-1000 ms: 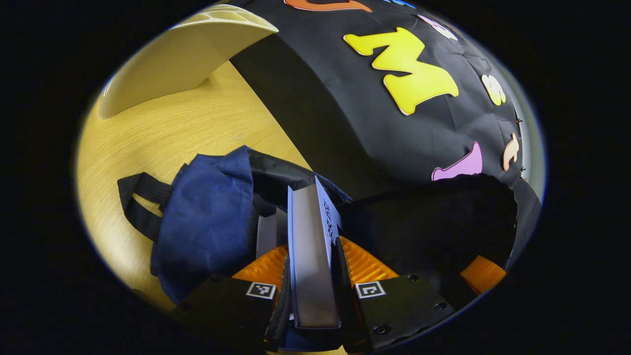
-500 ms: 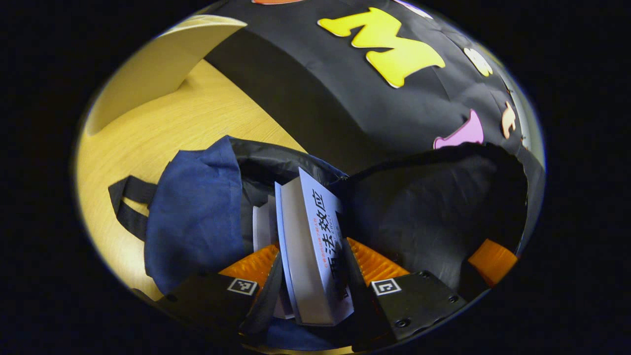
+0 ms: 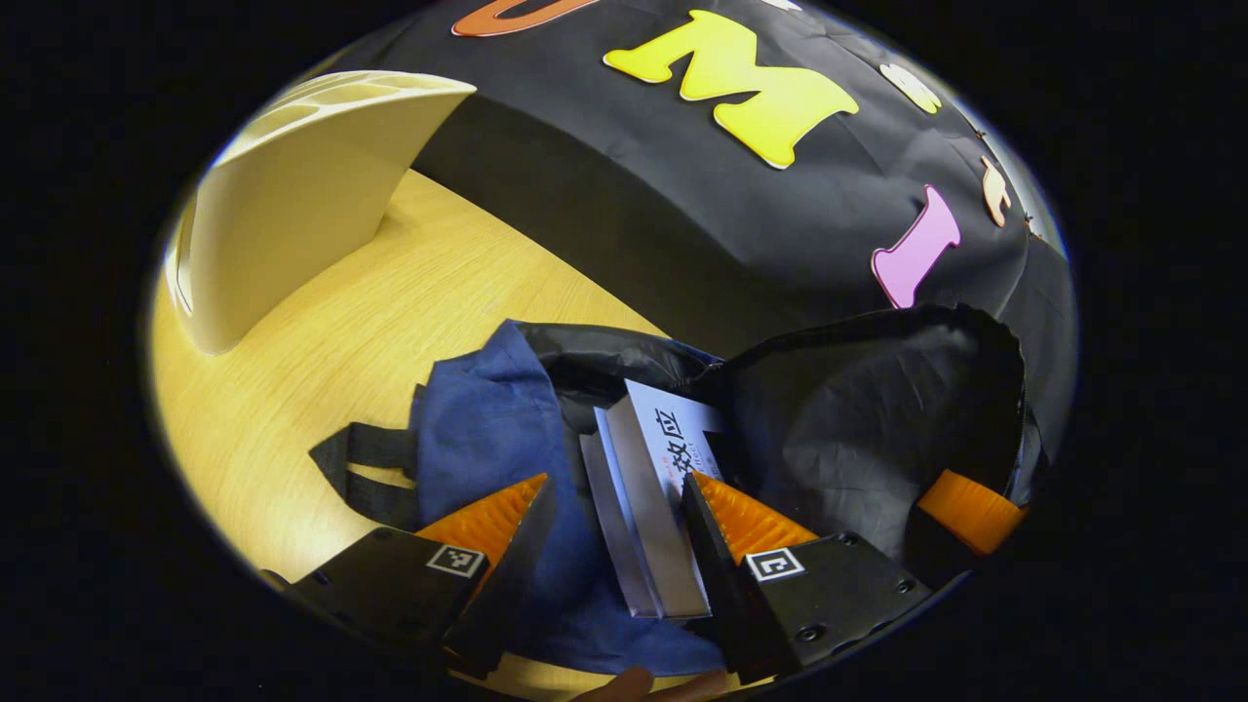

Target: Open the schoolbag, grab two books from the bookshelf and put them into the schoolbag.

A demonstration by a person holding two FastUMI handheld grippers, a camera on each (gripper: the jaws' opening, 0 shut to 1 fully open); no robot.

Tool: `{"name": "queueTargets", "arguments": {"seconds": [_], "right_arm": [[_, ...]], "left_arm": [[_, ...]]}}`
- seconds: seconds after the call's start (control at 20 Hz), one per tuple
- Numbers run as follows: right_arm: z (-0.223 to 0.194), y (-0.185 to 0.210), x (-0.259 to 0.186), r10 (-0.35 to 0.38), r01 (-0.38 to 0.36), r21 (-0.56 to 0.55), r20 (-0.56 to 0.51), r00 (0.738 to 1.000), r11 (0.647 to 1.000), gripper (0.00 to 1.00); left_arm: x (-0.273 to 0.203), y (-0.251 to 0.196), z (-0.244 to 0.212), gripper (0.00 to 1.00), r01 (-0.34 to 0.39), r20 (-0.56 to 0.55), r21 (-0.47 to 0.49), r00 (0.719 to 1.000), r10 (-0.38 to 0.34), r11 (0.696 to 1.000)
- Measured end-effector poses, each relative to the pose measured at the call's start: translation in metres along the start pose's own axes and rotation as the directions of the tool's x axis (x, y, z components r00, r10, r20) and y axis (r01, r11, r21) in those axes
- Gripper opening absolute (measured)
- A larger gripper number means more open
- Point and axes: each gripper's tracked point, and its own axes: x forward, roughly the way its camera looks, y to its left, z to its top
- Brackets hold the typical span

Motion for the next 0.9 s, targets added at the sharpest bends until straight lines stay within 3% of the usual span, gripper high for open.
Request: {"name": "queueTargets", "arguments": {"seconds": [0.15, 0.25, 0.35, 0.4, 0.65, 0.7, 0.75, 0.8, 0.9], "right_arm": [[-0.009, -0.003, -0.002, -0.026, 0.026, 0.001, -0.005, 1.0, 1.0, 0.1], [-0.012, -0.005, -0.004, -0.05, 0.05, 0.006, -0.002, 0.999, 0.999, 0.17], [-0.019, -0.007, -0.007, -0.074, 0.074, 0.011, -0.013, 0.997, 0.997, 0.15], [-0.022, -0.006, -0.008, -0.077, 0.078, 0.015, -0.019, 0.997, 0.997, 0.28], [-0.034, -0.008, -0.018, -0.12, 0.121, 0.036, -0.039, 0.992, 0.992, 0.34], [-0.035, -0.006, -0.021, -0.124, 0.126, 0.039, -0.036, 0.992, 0.991, 0.38], [-0.035, -0.005, -0.025, -0.129, 0.131, 0.039, -0.034, 0.991, 0.991, 0.36], [-0.037, -0.004, -0.028, -0.132, 0.133, 0.04, -0.032, 0.991, 0.99, 0.58], [-0.038, -0.001, -0.034, -0.131, 0.132, 0.04, -0.024, 0.991, 0.991, 0.74]], "left_arm": [[-0.021, 0.018, 0.019, 0.82, -0.048, 0.048, 0.104, 0.998, 0.044, 0.993], [-0.037, 0.023, 0.032, 0.82, -0.059, 0.09, 0.156, 0.995, 0.045, 0.986], [-0.057, 0.028, 0.04, 0.82, -0.068, 0.118, 0.19, 0.992, 0.046, 0.979], [-0.065, 0.031, 0.044, 0.82, -0.076, 0.129, 0.208, 0.99, 0.05, 0.975], [-0.114, 0.042, 0.064, 0.82, -0.118, 0.212, 0.295, 0.976, 0.055, 0.948], [-0.124, 0.045, 0.068, 0.82, -0.136, 0.231, 0.314, 0.971, 0.064, 0.94], [-0.134, 0.049, 0.075, 0.82, -0.174, 0.25, 0.334, 0.964, 0.091, 0.926], [-0.146, 0.052, 0.083, 0.82, -0.203, 0.274, 0.364, 0.956, 0.104, 0.909], [-0.171, 0.052, 0.098, 0.82, -0.24, 0.339, 0.421, 0.936, 0.094, 0.875]]}}
